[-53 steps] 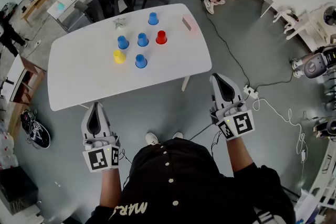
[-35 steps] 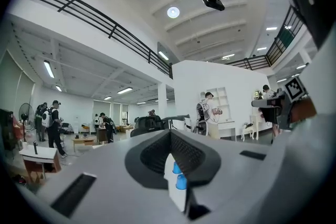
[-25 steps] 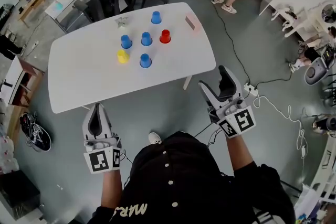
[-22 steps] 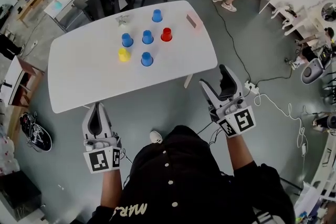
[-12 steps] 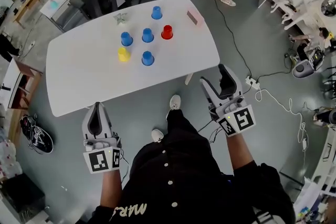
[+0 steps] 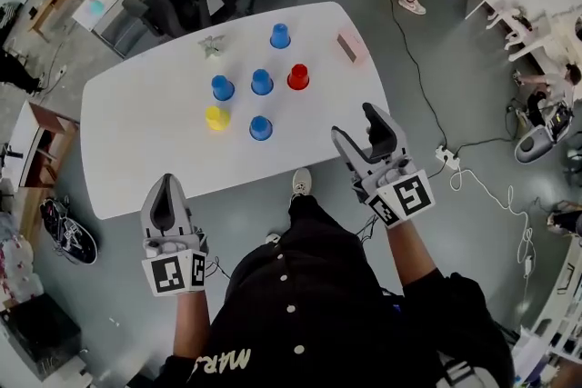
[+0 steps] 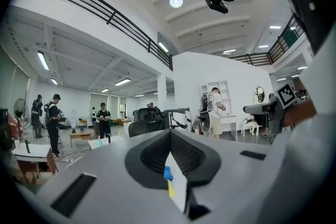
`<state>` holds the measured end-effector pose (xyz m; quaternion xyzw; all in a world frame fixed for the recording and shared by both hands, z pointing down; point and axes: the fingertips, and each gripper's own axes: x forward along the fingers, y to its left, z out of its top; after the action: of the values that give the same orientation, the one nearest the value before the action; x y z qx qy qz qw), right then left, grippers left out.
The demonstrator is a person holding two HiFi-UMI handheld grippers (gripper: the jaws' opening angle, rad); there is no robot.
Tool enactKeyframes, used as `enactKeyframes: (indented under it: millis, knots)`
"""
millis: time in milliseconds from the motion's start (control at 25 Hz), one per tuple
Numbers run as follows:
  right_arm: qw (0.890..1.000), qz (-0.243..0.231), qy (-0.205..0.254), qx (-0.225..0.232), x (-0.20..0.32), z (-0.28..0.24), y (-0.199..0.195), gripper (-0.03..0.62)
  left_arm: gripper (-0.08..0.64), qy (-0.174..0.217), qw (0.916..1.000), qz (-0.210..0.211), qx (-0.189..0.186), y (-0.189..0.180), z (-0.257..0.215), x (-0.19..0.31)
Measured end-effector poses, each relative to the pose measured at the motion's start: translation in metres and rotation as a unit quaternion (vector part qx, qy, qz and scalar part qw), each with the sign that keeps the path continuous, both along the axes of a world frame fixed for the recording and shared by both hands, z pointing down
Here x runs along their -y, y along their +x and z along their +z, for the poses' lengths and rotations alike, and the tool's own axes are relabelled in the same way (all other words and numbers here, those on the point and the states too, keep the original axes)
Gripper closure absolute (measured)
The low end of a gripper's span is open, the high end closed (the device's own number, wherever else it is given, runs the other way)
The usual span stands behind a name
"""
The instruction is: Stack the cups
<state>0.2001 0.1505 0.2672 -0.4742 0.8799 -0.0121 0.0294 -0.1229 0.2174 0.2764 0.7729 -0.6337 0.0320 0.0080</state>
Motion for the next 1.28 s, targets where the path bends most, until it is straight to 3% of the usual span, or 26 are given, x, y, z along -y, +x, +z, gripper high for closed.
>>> enactKeyframes:
  millis: [280,520,800,1000,1160,1280]
  knots:
    - [1.0,-0.017,-0.008,0.007,0.096,0.0,0.012,0.311,0.549,0.005,0.9991,-0.042,0.005,0.006,-0.016,0.078]
    - [0.999,-0.042,-0.025,0.006,0.148,0.009,0.014,0.311,0.549,-0.007,0.9979,-0.064,0.008,0.018,-0.017,0.12]
    - [0.994,-0.08,-0.061,-0.045,0.181,0.041,-0.008,0.307,0.549,-0.027,0.9962,-0.082,0.005,0.019,-0.009,0.133]
    - [0.991,-0.075,-0.1,-0.048,0.199,0.075,-0.038,0.322,0.549,-0.075,0.993,-0.09,-0.013,-0.003,0.029,0.132]
    - [0.981,-0.09,-0.133,-0.106,0.209,0.105,-0.072,0.307,0.549,-0.086,0.993,-0.074,-0.031,-0.02,0.043,0.148]
    - [0.965,-0.116,-0.166,-0.167,0.209,0.132,-0.095,0.294,0.549,-0.091,0.9931,-0.06,-0.042,-0.028,0.046,0.164]
